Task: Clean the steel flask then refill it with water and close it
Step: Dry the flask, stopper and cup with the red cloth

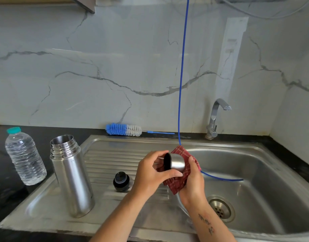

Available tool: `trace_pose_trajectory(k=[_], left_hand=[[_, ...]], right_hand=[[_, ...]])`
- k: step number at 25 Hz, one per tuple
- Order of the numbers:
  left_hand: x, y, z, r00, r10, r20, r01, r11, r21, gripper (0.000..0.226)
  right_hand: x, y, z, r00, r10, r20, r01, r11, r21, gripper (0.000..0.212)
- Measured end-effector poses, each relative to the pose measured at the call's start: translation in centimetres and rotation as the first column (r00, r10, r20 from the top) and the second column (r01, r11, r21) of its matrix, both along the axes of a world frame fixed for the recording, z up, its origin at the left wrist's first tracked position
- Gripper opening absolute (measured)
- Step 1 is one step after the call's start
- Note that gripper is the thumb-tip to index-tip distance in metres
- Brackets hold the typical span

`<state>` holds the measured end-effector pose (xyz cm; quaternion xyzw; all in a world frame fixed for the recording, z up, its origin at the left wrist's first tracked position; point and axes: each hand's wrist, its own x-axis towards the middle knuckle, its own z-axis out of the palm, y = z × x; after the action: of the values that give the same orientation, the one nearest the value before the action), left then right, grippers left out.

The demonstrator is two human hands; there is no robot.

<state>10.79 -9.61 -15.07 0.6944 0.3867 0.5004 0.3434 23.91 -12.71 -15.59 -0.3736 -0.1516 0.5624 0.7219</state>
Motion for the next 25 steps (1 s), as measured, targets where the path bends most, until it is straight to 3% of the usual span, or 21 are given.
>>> trace_pose_trajectory(k=[6, 8, 10, 11, 13, 15, 18, 21, 23, 25], left_hand=[[-0.8, 0.0, -0.3, 0.992, -0.088, -0.093, 0.085, 0.996, -0.035, 0.065], [-0.6, 0.0, -0.3, 0.996, -0.044, -0.084, 0.039, 0.997, -0.064, 0.066], [-0.4, 0.0, -0.3, 0.998, 0.019, -0.063, -0.023, 0.998, -0.058, 0.061], [-0.3, 0.0, -0.3, 0.998, 0.045, -0.051, -0.047, 0.998, -0.052, 0.055], [-0.6, 0.3, 0.1, 0.996, 0.089, -0.024, -0.090, 0.994, -0.058, 0.044], [-1.3, 0.8, 0.3, 0.984, 0.170, 0.050, -0.163, 0.978, -0.130, 0.047], [-2.1, 1.9, 0.2, 0.912, 0.267, 0.312, -0.161, 0.932, -0.326, 0.050], [-1.5, 1.2, 0.9, 0.778, 0.185, 0.600, 0.151, 0.873, -0.464, 0.042], [-0.8, 0.6, 1.2, 0.682, 0.164, 0.712, 0.287, 0.836, -0.468, 0.033], [-0.1, 0.1, 1.1, 0.658, 0.149, 0.738, 0.328, 0.825, -0.459, 0.035]], right_hand=[[0.0, 0.1, 0.0, 0.995, 0.102, -0.009, -0.103, 0.994, -0.031, 0.041], [0.0, -0.2, 0.1, 0.987, 0.143, 0.072, -0.144, 0.989, 0.020, 0.041], [-0.2, -0.5, 0.4, 0.962, 0.053, 0.268, -0.091, 0.987, 0.130, 0.034], [-0.5, -0.6, 0.4, 0.905, -0.023, 0.424, -0.081, 0.971, 0.226, 0.031], [-1.0, -0.9, -0.2, 0.693, -0.158, 0.703, -0.159, 0.918, 0.363, 0.029], [-1.2, -1.1, -0.5, 0.551, -0.207, 0.809, -0.223, 0.897, 0.381, 0.032], [-1.7, -1.7, -0.5, 0.586, -0.172, 0.792, -0.261, 0.885, 0.386, 0.036], [-1.9, -1.8, -0.3, 0.730, -0.113, 0.674, -0.220, 0.895, 0.389, 0.044], [-2.2, -1.8, -0.3, 0.731, -0.135, 0.669, -0.210, 0.888, 0.409, 0.054], [-2.5, -1.7, -0.4, 0.690, -0.174, 0.703, -0.190, 0.893, 0.408, 0.056]])
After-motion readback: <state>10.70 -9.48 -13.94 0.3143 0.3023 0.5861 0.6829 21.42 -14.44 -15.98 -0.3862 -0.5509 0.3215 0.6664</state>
